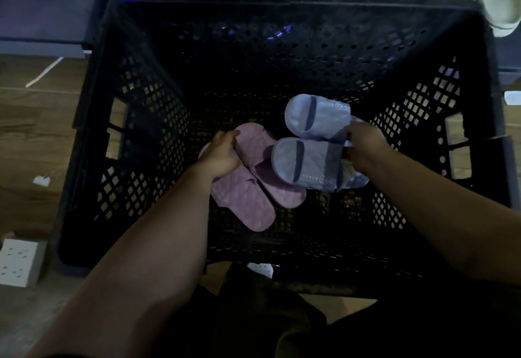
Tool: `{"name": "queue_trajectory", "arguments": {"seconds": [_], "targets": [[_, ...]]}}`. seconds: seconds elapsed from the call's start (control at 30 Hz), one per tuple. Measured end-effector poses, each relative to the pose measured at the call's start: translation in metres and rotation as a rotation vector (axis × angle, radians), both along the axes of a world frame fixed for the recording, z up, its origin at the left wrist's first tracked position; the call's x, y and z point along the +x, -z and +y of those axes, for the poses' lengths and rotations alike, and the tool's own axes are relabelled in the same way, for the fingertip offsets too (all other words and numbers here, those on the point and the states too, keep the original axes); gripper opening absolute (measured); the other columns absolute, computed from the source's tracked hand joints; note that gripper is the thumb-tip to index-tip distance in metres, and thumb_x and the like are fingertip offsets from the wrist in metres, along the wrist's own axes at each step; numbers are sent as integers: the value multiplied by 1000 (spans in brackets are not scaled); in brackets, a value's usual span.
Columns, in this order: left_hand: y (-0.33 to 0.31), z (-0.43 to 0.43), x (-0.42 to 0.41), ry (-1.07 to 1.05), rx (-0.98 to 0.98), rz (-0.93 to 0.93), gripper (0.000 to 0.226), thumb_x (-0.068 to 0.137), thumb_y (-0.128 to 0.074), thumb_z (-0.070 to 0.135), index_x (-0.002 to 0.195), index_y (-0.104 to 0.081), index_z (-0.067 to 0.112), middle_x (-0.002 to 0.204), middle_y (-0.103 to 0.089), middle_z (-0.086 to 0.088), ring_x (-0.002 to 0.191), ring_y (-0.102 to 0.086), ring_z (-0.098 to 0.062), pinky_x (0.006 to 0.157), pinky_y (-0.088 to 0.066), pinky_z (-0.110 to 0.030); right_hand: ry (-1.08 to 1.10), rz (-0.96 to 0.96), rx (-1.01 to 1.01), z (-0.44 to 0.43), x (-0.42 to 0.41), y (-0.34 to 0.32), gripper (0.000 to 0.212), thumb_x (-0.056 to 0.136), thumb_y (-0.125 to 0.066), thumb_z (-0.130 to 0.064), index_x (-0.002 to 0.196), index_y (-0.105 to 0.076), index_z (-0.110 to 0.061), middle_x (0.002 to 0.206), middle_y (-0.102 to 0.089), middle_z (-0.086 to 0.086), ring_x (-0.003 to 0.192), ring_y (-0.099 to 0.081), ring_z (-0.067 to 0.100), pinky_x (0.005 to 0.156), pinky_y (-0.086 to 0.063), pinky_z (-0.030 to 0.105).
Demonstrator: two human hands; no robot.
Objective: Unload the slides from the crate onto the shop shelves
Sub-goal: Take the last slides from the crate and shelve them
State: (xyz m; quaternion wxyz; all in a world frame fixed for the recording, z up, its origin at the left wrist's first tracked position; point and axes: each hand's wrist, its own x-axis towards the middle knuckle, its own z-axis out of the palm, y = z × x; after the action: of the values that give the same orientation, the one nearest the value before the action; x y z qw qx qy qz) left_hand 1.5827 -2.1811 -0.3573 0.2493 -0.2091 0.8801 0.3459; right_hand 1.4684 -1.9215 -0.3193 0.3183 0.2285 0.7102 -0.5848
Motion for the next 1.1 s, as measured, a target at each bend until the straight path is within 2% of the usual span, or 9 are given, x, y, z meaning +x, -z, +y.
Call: {"name": "queue_trajectory", "arguments": {"seconds": [0.23,0.4,0.57,0.67,0.73,0.83,0.93,1.03,1.1], "targets": [[0,3,-6,-147,206,-26,78,84,-40,-4,147,-26,39,157,-19,5,143,-22,-18,117,-21,-31,2,12,17,-1,0,-1,25,97,-38,-8,77,-46,-20,77,-49,-1,64,-50,12,57,-47,27],[3,5,-10,-194,229,-109,58,93,-48,31,148,-28,34,151,-36,0,135,-37,-19,114,-28,-31,-20,21,28,0,0,3,25,97,-40,-10,77,-45,-23,76,-48,-3,62,-49,11,55,-46,25],[5,3,-13,-194,294,-17,49,90,-51,41,138,-47,36,142,-47,7,127,-45,-13,112,-32,-29,-44,43,64,1,2,7,25,96,-43,-7,78,-47,-24,77,-50,-3,63,-50,13,57,-46,28],[4,8,-15,-92,239,36,41,91,-58,27,132,-54,29,111,-61,9,110,-56,-12,96,-44,-21,-48,11,103,-1,2,9,24,93,-49,-3,73,-55,-16,74,-56,1,64,-54,16,57,-47,27],[1,13,-15,-22,142,90,37,91,-62,21,128,-59,21,107,-59,9,103,-57,-9,82,-43,-13,-29,-23,125,-5,1,6,25,87,-55,2,63,-59,-7,70,-60,9,66,-59,25,58,-50,29],[-1,6,-13,-26,130,72,33,86,-69,23,119,-66,18,108,-63,7,104,-59,-12,96,-48,-30,-62,-22,130,-10,1,-5,12,77,-60,-1,68,-67,-1,75,-66,14,75,-66,30,62,-52,32],[-23,-3,-3,-94,187,56,29,82,-72,18,111,-70,17,102,-68,5,99,-63,-15,97,-49,-37,-121,-24,146,-13,3,-26,23,81,-58,-7,60,-66,-11,72,-66,5,77,-64,23,63,-52,30],[-65,-5,10,-111,162,84,24,82,-72,19,106,-73,15,100,-70,4,99,-64,-15,95,-50,-33,-181,-16,154,-16,6,-60,13,88,-57,-16,95,-68,-17,92,-64,7,87,-61,25,76,-52,37],[-99,-8,16,-151,132,81,19,84,-70,24,102,-74,21,100,-71,5,100,-65,-14,95,-49,-32,-174,-14,141,-16,11,-93,20,89,-58,-21,108,-60,-27,94,-59,8,84,-58,24,71,-49,38]]}}
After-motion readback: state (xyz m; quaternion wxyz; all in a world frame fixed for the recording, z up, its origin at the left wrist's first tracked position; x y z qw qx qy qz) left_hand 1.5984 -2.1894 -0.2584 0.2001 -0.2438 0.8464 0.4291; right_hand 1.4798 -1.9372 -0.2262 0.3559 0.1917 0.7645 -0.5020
